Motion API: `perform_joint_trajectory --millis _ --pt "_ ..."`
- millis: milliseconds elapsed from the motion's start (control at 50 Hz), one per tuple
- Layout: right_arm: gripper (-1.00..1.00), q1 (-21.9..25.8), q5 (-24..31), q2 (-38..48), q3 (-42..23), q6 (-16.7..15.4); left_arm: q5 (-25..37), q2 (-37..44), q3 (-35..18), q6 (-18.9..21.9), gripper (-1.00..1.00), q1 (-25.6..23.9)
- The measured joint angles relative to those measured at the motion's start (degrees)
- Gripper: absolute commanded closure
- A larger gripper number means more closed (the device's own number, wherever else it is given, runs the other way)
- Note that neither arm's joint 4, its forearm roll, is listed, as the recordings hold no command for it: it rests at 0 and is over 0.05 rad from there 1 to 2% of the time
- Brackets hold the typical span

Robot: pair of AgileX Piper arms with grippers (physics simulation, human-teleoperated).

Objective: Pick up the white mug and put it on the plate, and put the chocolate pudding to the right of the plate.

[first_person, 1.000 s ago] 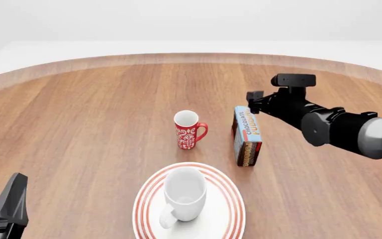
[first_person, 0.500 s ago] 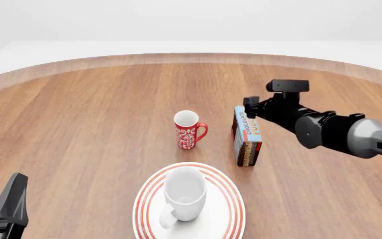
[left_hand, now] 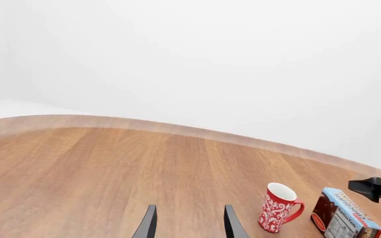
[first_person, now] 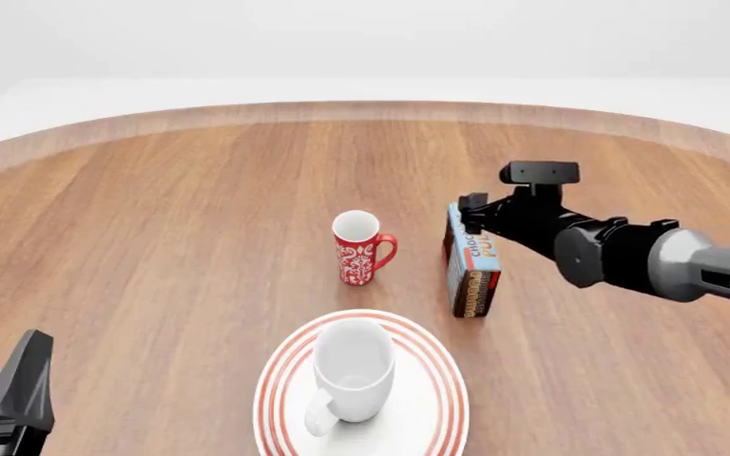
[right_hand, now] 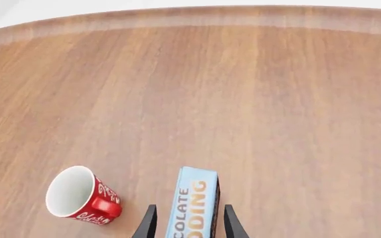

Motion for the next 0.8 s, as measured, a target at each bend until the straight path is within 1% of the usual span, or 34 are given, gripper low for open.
perform_joint_trajectory --millis 800 --pt "-1.00 0.23 -0.79 3.75 -0.57 0.47 -0.08 0.00 0.05 -0.11 -1.00 -0.20"
